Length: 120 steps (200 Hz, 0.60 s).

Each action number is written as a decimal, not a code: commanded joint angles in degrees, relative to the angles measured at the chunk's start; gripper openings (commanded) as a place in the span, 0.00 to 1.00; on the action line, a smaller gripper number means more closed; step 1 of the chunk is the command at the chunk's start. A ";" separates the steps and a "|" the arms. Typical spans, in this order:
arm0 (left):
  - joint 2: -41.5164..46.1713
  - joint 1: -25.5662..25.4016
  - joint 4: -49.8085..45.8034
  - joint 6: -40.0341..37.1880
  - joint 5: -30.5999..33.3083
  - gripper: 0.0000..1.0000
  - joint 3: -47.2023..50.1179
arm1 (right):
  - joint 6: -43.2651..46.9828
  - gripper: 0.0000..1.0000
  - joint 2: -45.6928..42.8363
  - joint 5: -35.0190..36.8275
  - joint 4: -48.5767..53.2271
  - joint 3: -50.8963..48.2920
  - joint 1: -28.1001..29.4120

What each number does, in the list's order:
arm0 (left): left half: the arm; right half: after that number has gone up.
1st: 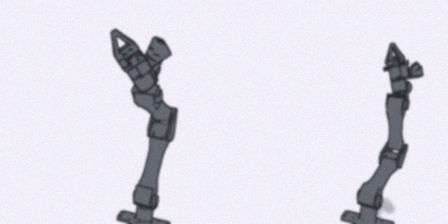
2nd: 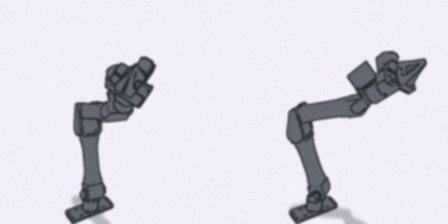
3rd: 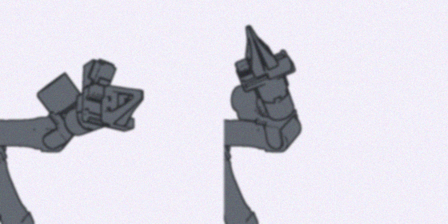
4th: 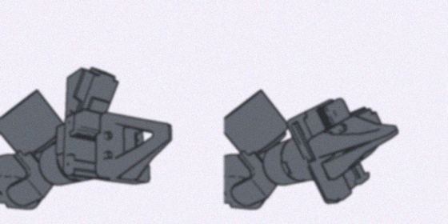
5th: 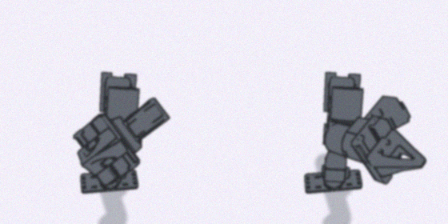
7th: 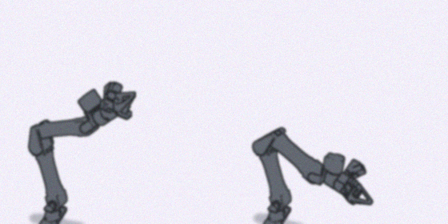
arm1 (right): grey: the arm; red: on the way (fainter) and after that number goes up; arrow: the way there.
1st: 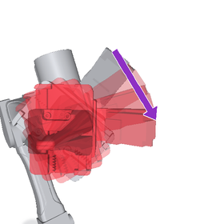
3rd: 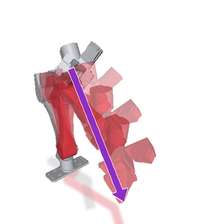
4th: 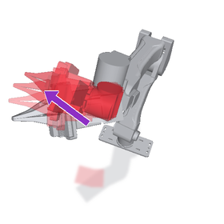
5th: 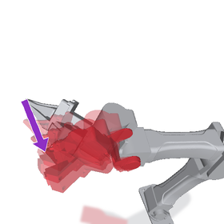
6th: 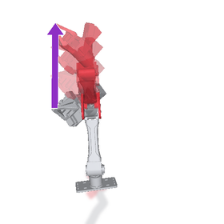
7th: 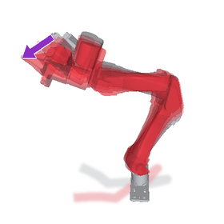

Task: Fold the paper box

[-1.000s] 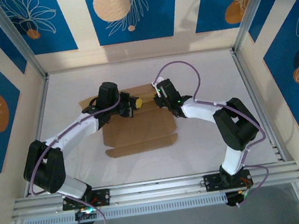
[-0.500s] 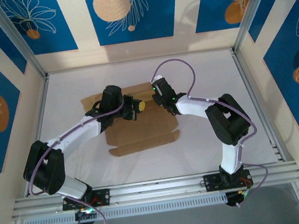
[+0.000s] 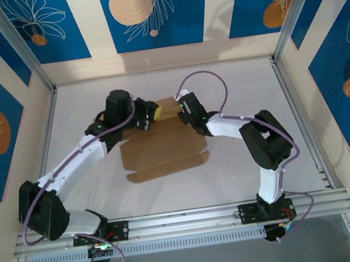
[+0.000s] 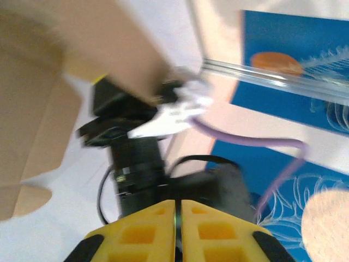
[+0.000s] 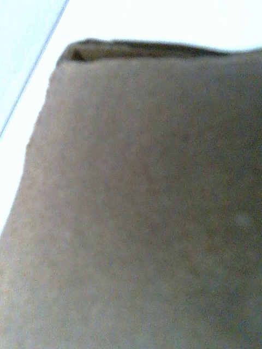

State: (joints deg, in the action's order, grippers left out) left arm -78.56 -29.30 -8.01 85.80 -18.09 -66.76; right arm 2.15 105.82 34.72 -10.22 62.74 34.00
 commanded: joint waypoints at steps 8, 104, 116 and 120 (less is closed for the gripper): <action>-0.32 6.86 -9.40 -20.93 -3.09 0.20 -7.38 | 3.72 0.13 -2.81 -6.23 -0.29 -2.75 -1.17; -14.57 20.74 -16.90 -36.76 -3.63 0.30 -6.78 | 6.88 0.13 -5.16 -13.69 1.97 -3.11 -4.22; -14.35 20.19 -10.41 -31.86 -8.03 0.26 -0.74 | 6.56 0.13 -4.68 -13.30 2.93 -2.21 -4.68; -14.01 19.78 -8.29 -30.36 -9.09 0.26 1.17 | 6.31 0.13 -4.42 -12.97 3.40 -1.75 -4.79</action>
State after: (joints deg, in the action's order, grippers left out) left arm -91.94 -8.32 -22.06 48.75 -13.96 -74.32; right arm 7.49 102.43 22.37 -9.34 60.01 30.06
